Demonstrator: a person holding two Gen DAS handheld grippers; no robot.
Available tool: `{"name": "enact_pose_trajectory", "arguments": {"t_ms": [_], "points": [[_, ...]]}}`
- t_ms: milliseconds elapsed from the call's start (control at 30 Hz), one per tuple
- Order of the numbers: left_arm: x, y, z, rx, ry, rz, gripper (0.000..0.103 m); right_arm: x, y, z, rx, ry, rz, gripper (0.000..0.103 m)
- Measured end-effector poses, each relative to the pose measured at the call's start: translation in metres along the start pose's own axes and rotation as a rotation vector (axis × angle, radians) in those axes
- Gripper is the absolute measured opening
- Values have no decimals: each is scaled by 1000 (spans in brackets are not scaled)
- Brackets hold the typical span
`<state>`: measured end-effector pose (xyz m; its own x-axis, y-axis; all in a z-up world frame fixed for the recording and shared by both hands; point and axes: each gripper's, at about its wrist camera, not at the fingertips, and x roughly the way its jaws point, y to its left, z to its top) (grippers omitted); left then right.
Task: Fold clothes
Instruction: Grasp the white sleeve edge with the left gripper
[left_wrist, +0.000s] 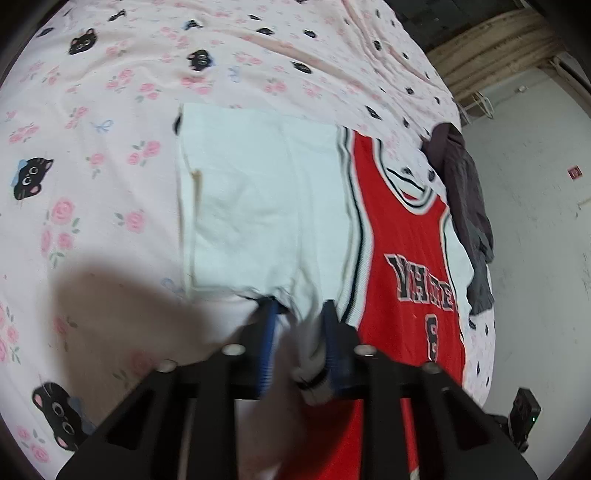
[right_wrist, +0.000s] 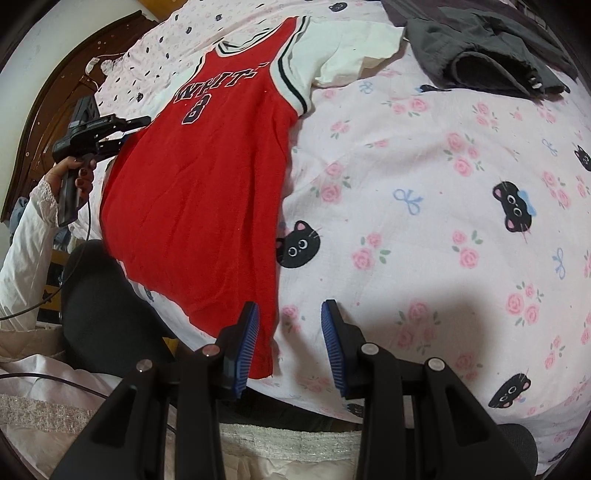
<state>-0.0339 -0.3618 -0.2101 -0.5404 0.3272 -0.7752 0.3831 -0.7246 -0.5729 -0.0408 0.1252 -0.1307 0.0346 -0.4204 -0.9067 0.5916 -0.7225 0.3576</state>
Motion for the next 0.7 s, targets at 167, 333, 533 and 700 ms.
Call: {"name": "enact_pose_trajectory", "arguments": {"t_ms": [167,333,533,700], "points": [[1,9,3,-31,-18,-7,9,1,3,-4,-4,6,2,36],[-11,-2,6,20,-74,51,8,2,3,-5,-7,10,3,36],[-2,14,4,-59,-40,31,11,4,5,-7,-11,11,4,36],[-18,28,-1,-161,-81,-35,21,2,5,-10,-14,12,0,36]]}}
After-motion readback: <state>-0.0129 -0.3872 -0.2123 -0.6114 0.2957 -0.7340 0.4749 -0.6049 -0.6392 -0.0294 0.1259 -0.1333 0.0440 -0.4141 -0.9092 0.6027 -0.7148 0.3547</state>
